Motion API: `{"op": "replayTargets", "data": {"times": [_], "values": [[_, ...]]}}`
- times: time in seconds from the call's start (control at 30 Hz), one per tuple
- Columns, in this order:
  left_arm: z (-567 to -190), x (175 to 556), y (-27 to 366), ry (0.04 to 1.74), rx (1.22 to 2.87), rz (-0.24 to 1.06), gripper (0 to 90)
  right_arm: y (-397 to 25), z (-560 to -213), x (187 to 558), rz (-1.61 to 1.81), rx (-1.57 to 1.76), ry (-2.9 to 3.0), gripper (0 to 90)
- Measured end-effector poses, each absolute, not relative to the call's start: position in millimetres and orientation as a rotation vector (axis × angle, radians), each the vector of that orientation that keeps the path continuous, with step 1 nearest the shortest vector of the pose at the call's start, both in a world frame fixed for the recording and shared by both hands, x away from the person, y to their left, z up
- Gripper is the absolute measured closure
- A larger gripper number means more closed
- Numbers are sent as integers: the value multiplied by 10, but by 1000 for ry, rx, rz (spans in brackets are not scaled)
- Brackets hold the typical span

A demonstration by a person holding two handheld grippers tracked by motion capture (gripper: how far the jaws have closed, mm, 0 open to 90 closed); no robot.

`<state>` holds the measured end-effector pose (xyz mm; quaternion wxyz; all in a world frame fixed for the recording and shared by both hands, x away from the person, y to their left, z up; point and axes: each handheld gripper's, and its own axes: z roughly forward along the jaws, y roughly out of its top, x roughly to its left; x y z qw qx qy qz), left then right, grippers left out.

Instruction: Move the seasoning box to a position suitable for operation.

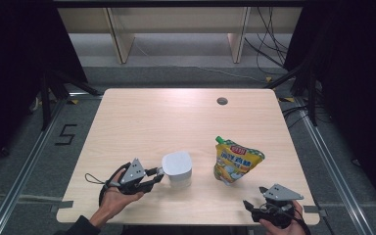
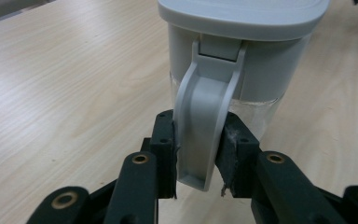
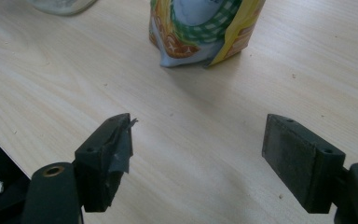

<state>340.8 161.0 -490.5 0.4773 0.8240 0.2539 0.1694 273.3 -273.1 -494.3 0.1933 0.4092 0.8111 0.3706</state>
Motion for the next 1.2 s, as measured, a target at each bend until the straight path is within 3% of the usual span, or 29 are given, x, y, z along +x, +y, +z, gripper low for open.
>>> {"op": "replayTargets", "data": {"times": [0.37,1.03,1.17,1.2], "values": [[-4914,3139,1451,562,2023,334,690,-2741,-4943,2732,1026,1157,2276,254],[-4920,3141,1398,543,2013,326,686,-2750,-4948,2739,1040,1157,2275,254],[-4883,3148,1409,527,2049,313,623,-2752,-4949,2742,1035,1153,2274,254],[-4859,3145,1417,513,2059,324,563,-2752,-4949,2743,1036,1156,2275,254]]}}
